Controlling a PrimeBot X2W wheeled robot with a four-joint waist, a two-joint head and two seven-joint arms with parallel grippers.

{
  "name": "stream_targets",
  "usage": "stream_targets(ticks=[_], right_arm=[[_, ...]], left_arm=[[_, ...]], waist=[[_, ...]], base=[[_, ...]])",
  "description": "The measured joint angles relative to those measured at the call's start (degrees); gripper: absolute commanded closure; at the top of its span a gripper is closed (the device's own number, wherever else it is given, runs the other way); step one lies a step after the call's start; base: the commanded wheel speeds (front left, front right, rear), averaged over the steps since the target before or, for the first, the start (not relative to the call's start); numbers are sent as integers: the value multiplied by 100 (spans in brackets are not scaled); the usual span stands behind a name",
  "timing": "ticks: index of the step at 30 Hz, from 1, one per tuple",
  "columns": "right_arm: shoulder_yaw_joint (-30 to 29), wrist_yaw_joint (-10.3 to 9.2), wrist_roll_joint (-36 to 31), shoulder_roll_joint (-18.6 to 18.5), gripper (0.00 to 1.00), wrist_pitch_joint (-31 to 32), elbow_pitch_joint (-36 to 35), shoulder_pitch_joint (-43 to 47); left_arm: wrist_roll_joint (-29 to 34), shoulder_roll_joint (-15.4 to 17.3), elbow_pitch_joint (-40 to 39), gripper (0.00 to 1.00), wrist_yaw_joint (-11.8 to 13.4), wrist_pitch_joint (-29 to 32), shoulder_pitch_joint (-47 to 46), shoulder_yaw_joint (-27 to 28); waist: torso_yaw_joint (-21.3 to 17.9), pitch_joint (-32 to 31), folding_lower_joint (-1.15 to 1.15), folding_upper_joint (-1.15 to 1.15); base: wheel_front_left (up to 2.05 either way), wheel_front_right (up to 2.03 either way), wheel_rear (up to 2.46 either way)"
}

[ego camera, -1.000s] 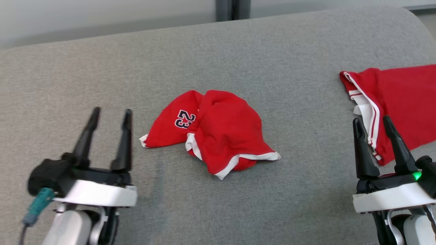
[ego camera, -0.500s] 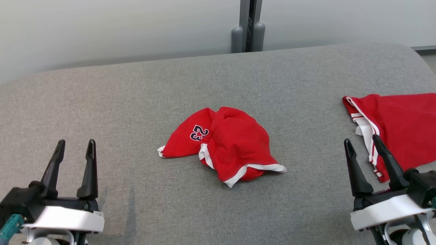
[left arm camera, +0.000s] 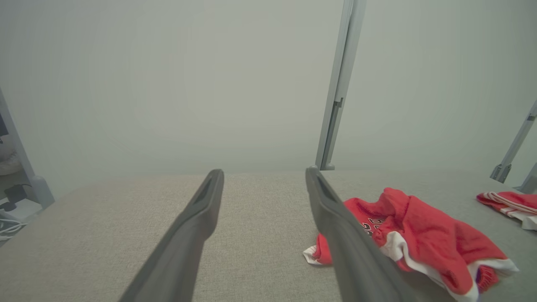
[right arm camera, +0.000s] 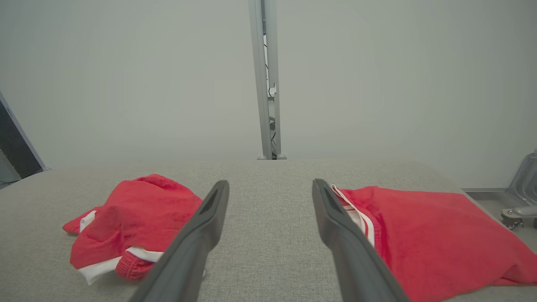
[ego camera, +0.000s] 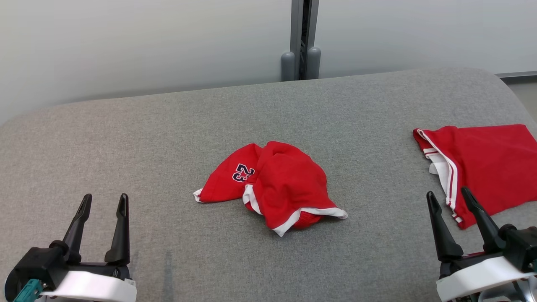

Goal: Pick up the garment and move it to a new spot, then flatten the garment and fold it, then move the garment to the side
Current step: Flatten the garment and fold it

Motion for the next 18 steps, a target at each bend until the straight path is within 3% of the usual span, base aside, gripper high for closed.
stream_targets(ticks=[10, 18], right_arm=[[34, 0, -1, -30, 0, 58, -66, -4], [881, 1, -116, -448, 0, 389, 308, -59]], left_arm=[[-18, 1, -135, 0, 85, 109, 13, -37], [-21, -23, -224, 0, 113, 138, -65, -127]], waist=[[45, 51, 0, 0], [213, 193, 0, 0]], base=[[0, 0, 0], [0, 0, 0]])
